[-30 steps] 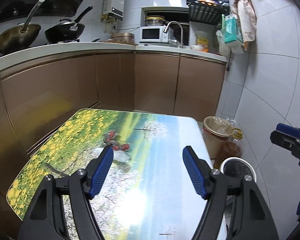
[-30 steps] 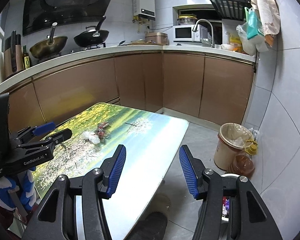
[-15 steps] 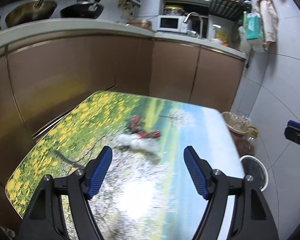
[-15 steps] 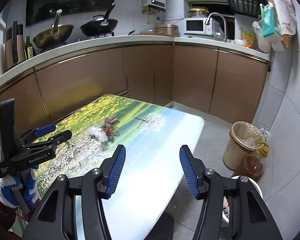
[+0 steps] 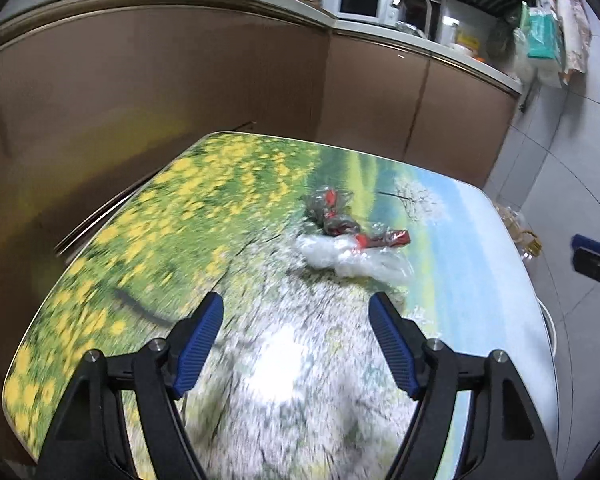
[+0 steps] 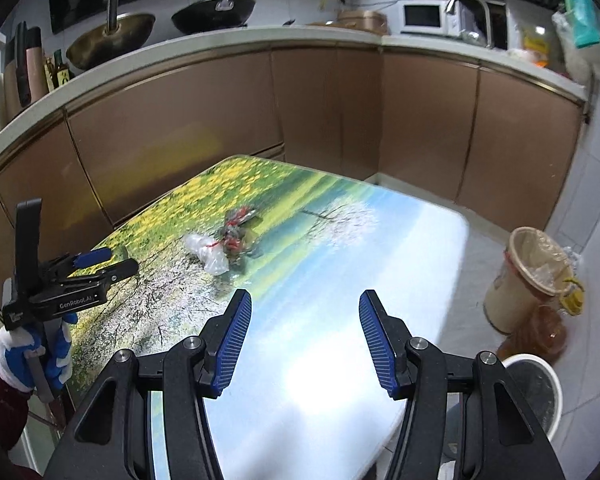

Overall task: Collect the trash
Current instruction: 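Grasp a clear plastic bag with the left tool while the right tool grasps the red-tied clear bag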

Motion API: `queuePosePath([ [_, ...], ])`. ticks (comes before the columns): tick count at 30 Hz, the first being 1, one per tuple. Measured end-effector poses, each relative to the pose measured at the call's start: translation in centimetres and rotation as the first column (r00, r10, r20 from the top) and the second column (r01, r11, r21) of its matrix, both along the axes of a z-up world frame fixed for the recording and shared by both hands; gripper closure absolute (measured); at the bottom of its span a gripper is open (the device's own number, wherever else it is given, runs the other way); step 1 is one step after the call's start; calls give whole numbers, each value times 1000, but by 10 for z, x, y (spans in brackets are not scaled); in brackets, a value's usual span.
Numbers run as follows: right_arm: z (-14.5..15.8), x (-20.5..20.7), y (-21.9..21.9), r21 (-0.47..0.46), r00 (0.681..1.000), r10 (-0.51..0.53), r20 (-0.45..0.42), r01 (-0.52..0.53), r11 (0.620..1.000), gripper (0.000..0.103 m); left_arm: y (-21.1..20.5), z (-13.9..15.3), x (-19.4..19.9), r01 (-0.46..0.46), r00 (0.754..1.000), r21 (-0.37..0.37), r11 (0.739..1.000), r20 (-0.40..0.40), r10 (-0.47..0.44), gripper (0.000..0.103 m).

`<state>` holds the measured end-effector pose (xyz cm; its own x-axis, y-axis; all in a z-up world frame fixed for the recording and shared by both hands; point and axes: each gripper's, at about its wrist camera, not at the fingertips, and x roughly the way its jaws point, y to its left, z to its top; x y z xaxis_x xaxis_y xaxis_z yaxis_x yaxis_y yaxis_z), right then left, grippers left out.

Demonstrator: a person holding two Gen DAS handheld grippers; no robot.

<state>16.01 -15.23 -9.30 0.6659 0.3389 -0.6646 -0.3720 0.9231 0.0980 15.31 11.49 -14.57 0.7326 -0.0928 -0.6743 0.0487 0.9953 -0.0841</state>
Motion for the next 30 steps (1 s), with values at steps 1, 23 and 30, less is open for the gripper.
queuePosePath([
  [1, -4, 8, 6, 9, 1000, 14, -11, -14, 1000, 47, -1, -1, 7, 31, 1000, 1, 1000, -2, -31, 30],
  [23, -50, 133, 102, 26, 979, 177, -103, -176, 984, 48, -15, -52, 110, 411, 892, -123, 903, -150, -426, 66],
  [30, -73, 163, 142, 42, 952, 242, -187, -238, 970, 49, -10, -52, 96, 424, 886, -139, 895, -142, -442, 73],
])
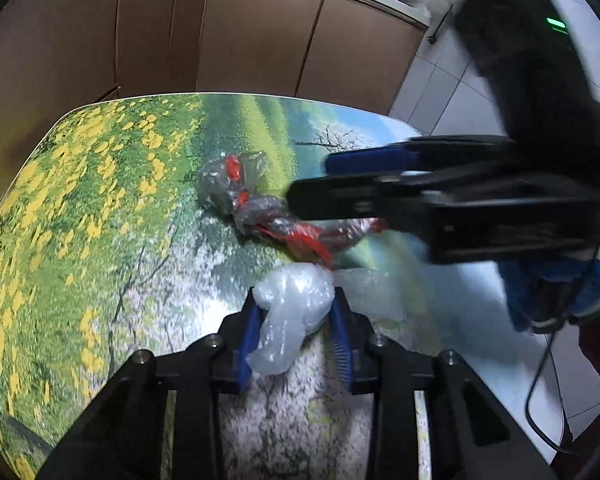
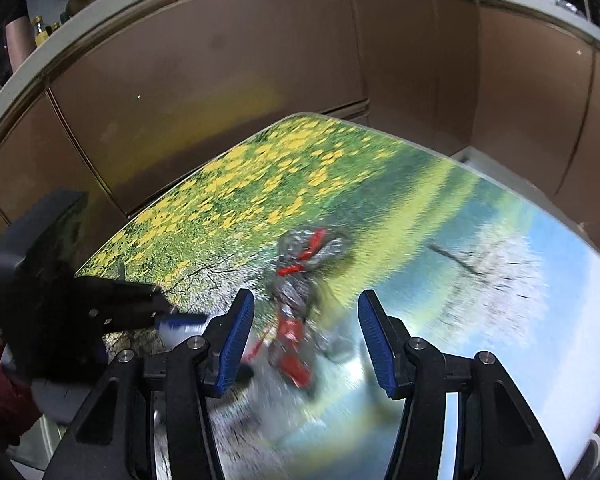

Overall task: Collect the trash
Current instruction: 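Grasp a clear plastic bag with the left tool while the right tool grasps the red-tied clear bag, then carry both clear bags over the bin and open both tools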

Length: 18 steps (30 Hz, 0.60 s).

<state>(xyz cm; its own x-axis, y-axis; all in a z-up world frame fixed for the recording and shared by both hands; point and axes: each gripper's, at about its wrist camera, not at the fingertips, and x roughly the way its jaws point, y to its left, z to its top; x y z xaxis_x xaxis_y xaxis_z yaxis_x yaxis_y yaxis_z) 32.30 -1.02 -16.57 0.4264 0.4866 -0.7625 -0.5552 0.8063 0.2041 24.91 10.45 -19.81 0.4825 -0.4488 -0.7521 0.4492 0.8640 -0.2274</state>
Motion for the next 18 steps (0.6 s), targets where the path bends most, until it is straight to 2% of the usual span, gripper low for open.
queuePosePath([
  [7, -25, 14, 24, -52, 997, 26, -69, -30, 998, 66, 10, 6, -28, -20, 1000, 27, 999, 18, 20, 74],
  [9, -29, 11, 26, -65, 997, 25, -76, -30, 997, 80, 13, 10, -37, -33, 999, 34, 999, 26, 33, 74],
  [11, -29, 5, 26, -71, 997, 25, -75, -31, 997, 85, 16, 15, -44, -49, 998, 41, 998, 34, 48, 74],
  [14, -19, -12, 20, -63, 998, 30, -59, -33, 997, 88, 19, 27, -58, -84, 995, 49, 995, 54, 81, 74],
  [18, 7, -40, 6, -27, 999, 35, -18, -35, 999, 89, 21, 47, -76, -122, 989, 47, 991, 87, 118, 74],
])
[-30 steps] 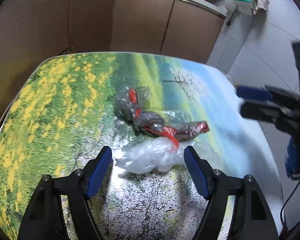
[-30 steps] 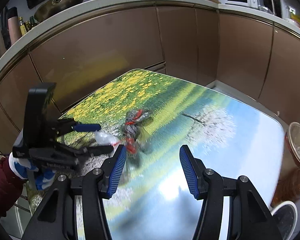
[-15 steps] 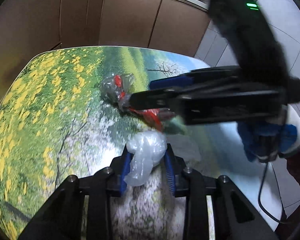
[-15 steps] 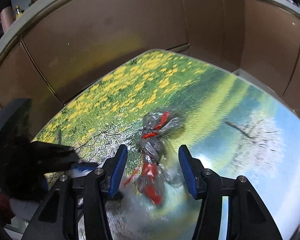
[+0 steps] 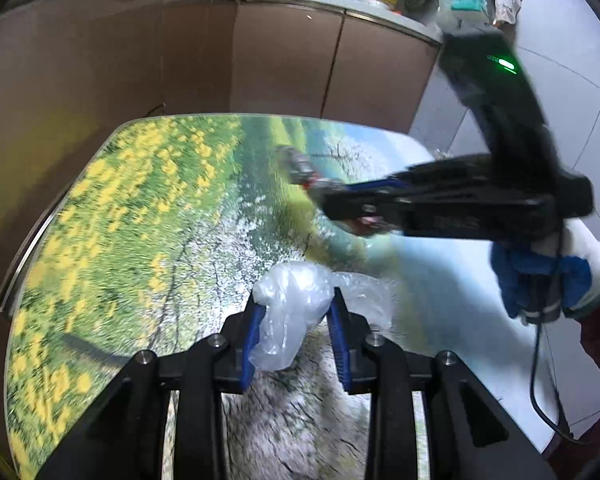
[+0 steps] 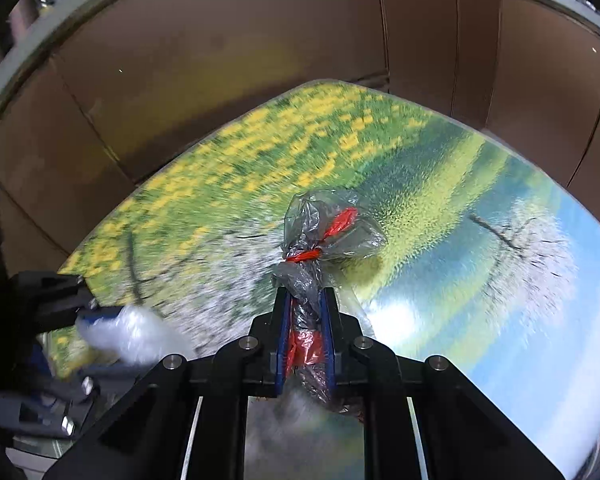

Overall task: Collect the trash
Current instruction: 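Carry both clear bags over the bin and open both tools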

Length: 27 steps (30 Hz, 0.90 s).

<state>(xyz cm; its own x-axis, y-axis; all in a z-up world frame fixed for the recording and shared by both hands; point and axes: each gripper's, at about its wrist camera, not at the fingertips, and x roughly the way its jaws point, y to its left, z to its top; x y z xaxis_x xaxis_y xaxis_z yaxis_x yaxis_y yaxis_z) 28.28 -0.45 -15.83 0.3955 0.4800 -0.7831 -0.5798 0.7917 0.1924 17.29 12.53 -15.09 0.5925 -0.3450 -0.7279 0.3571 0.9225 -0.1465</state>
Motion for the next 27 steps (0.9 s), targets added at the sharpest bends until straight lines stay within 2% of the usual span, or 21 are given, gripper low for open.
queuePosePath([
  [9, 64, -82, -69, 95, 992, -59, 108, 49, 994, 89, -22, 55, -54, -61, 995, 14, 998, 83, 60, 74],
  [16, 91, -137, -160, 155, 967, -189, 170, 163, 974, 89, -68, 79, -71, -49, 991, 35, 998, 126, 44, 74],
  [22, 92, -167, -256, 181, 915, -357, 187, 325, 928, 89, -129, 89, -68, 14, 991, 52, 999, 134, -20, 74],
  [27, 79, -187, -338, 183, 843, -509, 177, 480, 858, 89, -199, 87, -57, 111, 986, 68, 991, 116, -119, 74],
])
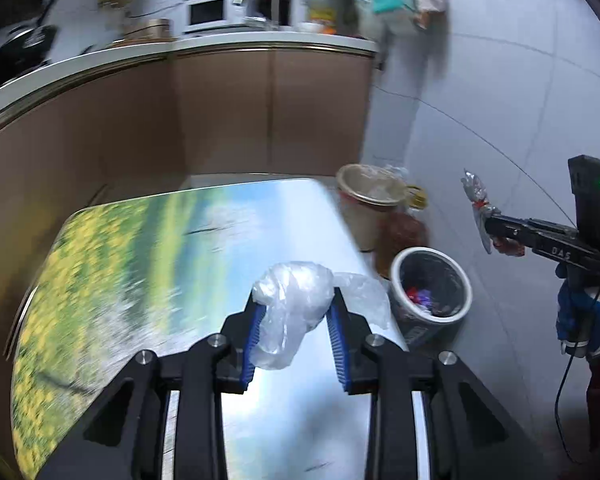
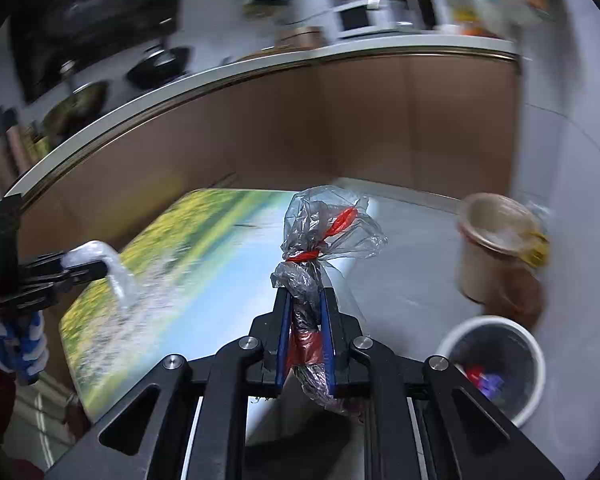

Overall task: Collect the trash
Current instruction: 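Carry both clear bags over the bin and open both tools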

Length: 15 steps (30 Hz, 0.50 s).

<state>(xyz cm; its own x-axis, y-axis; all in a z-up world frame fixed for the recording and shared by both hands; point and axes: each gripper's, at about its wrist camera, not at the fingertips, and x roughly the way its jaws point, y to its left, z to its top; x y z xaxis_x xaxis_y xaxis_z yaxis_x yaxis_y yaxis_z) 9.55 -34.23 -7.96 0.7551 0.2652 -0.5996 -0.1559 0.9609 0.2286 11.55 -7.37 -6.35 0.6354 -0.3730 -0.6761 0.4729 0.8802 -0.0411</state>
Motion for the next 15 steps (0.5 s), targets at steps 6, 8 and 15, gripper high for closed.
queuePosePath([
  [6, -37, -8, -77, 20, 981, -186, -49, 187, 982, 89, -103, -18, 25, 146, 989, 27, 989, -38, -145, 74],
  [8, -51, -9, -94, 22, 971, -230, -68, 232, 972, 89, -138, -27, 35, 188, 981, 33, 982, -53, -186, 74],
  [15, -98, 3, -140, 22, 930, -339, -140, 345, 938, 88, -240, -68, 67, 265, 959, 57, 962, -115, -258, 74],
])
